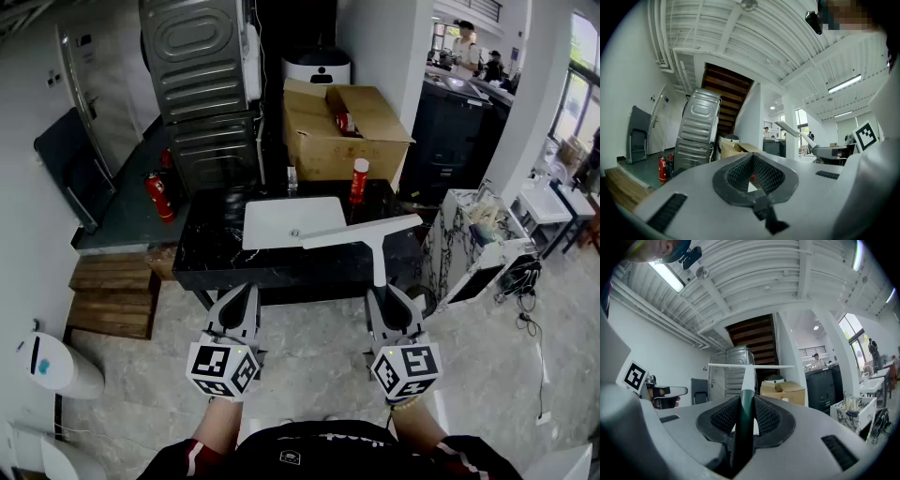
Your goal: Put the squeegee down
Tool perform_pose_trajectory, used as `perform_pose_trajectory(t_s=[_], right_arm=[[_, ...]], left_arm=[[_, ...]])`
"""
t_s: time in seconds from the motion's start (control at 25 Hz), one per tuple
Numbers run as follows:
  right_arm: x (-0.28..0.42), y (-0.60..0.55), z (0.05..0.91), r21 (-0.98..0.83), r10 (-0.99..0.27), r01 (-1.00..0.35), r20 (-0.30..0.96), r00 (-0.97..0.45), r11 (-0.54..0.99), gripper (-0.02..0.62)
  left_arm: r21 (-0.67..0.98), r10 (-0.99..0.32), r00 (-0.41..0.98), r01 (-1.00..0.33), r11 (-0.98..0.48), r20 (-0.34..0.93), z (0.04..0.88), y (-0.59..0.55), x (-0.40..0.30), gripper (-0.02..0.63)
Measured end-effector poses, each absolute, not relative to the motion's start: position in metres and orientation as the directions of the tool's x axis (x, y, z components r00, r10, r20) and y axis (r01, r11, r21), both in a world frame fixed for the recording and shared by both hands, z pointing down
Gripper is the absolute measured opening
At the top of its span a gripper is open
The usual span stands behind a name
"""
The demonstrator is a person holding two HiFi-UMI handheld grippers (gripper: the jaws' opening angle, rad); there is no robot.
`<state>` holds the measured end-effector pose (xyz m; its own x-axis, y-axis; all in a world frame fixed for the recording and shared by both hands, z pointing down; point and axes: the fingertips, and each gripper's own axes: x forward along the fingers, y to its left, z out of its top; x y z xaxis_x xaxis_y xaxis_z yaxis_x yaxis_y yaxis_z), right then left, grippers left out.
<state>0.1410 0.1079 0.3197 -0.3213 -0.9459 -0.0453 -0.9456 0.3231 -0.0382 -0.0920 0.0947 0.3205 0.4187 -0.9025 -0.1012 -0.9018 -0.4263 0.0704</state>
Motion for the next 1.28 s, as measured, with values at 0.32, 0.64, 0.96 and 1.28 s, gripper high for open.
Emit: perform_pose_trajectory(t_s=[0.32, 0.64, 0.96, 1.28], right_arm=[[0.142, 0.113, 0.314, -0.038, -0.945, -0.945, -0.05, -0.322, 0.324, 0.123], [0.145, 0.115, 0.314, -0.057, -0.938, -0.937, -0.05, -0.343, 0.346, 0.124], [0.163, 0.11, 0.32, -0.057, -0.939, -0.937, -0.043, -0.342, 0.344, 0.123], [0.196, 0.101, 0.326, -0.062, -0.926, -0.924, -0.031, -0.376, 0.378, 0.124]], left_arm=[[0.07, -0.903, 0.417, -0.902, -0.425, -0.106, 0.315, 0.1, -0.091, 0.012], [0.071, -0.901, 0.42, -0.901, -0.429, -0.108, 0.313, 0.101, -0.083, 0.012], [0.078, -0.902, 0.418, -0.901, -0.427, -0.104, 0.318, 0.095, -0.067, 0.012], [0.059, -0.912, 0.399, -0.912, -0.405, -0.097, 0.319, 0.096, -0.029, 0.012]])
